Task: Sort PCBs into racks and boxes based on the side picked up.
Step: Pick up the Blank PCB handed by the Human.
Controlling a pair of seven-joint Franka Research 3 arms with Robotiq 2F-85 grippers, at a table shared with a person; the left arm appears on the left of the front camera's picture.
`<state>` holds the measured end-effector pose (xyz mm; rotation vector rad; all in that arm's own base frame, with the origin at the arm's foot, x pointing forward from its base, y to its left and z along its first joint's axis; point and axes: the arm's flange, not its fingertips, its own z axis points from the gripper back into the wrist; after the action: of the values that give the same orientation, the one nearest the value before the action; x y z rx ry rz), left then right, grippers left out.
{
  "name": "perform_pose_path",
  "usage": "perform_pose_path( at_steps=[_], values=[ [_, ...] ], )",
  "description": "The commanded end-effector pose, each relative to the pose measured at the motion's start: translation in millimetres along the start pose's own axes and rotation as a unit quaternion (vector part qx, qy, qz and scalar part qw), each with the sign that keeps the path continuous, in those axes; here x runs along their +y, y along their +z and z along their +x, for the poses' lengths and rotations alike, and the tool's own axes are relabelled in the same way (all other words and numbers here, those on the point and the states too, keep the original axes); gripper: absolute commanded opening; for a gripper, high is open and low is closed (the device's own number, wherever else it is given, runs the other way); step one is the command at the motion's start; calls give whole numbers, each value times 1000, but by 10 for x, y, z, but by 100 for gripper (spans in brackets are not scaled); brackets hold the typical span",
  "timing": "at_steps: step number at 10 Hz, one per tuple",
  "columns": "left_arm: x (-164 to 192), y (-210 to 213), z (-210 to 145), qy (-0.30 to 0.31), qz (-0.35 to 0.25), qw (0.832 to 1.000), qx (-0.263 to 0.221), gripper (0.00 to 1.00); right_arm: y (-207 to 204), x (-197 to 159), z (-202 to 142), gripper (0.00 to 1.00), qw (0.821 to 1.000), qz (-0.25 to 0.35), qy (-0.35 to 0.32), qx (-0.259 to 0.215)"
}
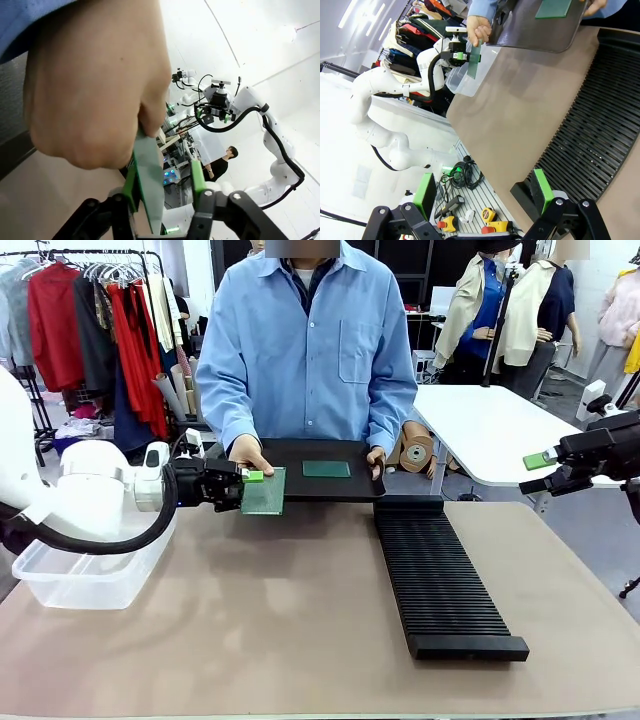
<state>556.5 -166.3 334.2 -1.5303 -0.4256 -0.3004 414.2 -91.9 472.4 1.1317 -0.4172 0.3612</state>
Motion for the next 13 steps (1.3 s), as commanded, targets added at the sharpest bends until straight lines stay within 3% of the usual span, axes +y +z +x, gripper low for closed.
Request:
perform_pose_path(
  at_steps=[1, 13],
  values=[
    [0, 7, -25, -4, -1, 1000, -11, 1, -5, 20, 17, 100, 1000, 3, -2, -2],
    [17, 10, -28, 3, 1, 1000, 1, 0, -5, 20, 17, 100, 1000, 3, -2, -2]
  ],
)
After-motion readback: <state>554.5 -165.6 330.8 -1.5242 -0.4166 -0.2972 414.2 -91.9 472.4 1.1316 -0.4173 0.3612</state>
